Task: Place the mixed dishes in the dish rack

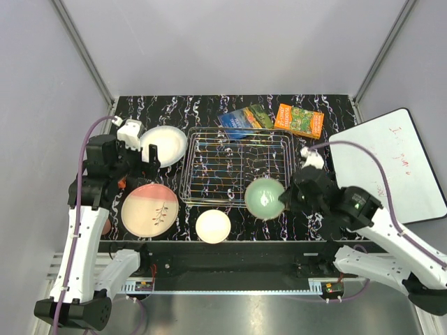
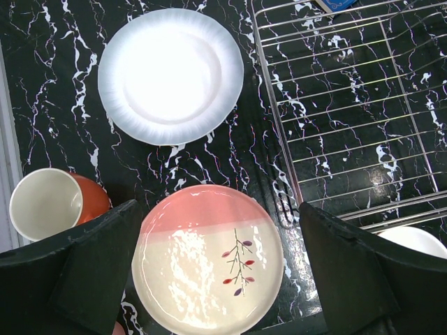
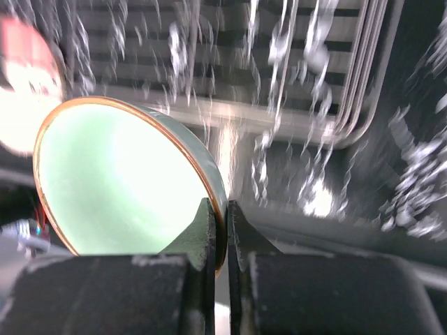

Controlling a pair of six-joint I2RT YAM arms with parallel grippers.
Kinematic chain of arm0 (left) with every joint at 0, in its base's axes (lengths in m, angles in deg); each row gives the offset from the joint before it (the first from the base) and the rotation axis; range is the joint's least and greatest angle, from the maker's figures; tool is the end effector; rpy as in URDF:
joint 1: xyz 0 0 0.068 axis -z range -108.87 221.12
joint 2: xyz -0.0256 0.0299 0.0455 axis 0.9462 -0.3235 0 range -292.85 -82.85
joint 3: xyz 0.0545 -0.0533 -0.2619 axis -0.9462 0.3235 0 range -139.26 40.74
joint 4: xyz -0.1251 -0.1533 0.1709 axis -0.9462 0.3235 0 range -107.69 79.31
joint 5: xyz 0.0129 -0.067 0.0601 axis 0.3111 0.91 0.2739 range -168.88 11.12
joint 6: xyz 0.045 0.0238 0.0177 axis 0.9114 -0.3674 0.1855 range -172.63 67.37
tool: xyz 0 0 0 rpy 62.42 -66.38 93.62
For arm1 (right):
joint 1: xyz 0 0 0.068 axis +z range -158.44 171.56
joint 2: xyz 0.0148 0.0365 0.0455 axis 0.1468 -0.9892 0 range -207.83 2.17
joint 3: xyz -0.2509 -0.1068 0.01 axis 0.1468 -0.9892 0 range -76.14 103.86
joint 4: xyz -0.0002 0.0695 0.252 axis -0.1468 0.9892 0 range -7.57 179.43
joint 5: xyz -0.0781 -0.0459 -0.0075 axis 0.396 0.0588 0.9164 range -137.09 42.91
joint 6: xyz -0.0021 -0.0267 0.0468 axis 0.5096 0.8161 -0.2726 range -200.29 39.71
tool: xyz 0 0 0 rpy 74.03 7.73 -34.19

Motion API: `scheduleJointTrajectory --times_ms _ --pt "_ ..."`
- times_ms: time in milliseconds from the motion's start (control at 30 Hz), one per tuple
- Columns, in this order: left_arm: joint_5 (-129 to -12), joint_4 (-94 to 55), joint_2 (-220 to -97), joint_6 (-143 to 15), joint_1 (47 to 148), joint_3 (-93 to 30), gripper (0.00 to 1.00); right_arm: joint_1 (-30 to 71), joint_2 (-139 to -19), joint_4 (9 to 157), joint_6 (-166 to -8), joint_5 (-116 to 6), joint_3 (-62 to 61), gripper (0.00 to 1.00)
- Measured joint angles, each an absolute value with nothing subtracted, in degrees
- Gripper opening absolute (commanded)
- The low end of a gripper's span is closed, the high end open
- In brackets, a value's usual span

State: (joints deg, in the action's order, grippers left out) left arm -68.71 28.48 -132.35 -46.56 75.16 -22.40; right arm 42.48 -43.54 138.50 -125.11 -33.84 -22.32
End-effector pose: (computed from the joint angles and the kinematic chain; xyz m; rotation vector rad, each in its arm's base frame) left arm 0.1636 -0.0178 0.3716 0.2912 2.1133 -0.1688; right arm 0.0962 0.1054 0.3158 -0.0211 2.4407 0.5049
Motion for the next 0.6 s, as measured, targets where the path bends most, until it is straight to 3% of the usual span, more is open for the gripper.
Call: scheduleJointTrajectory --times_ms 200,400,600 --pt "-68.46 28.15 -132.31 -46.59 75.16 -21.96 0.99 42.59 -55.54 140.93 -115.12 -15.19 -5.66 0.0" --pt "-68.51 27.72 -130.78 -46.46 75.16 -20.78 0.99 42.39 -68.09 138.61 -102.94 3.71 -2.47 0.0" --pt "-68.51 27.63 -127.85 -46.35 75.16 -19.03 0.99 40.07 -74.91 128.71 -90.33 12.81 -1.23 0.0"
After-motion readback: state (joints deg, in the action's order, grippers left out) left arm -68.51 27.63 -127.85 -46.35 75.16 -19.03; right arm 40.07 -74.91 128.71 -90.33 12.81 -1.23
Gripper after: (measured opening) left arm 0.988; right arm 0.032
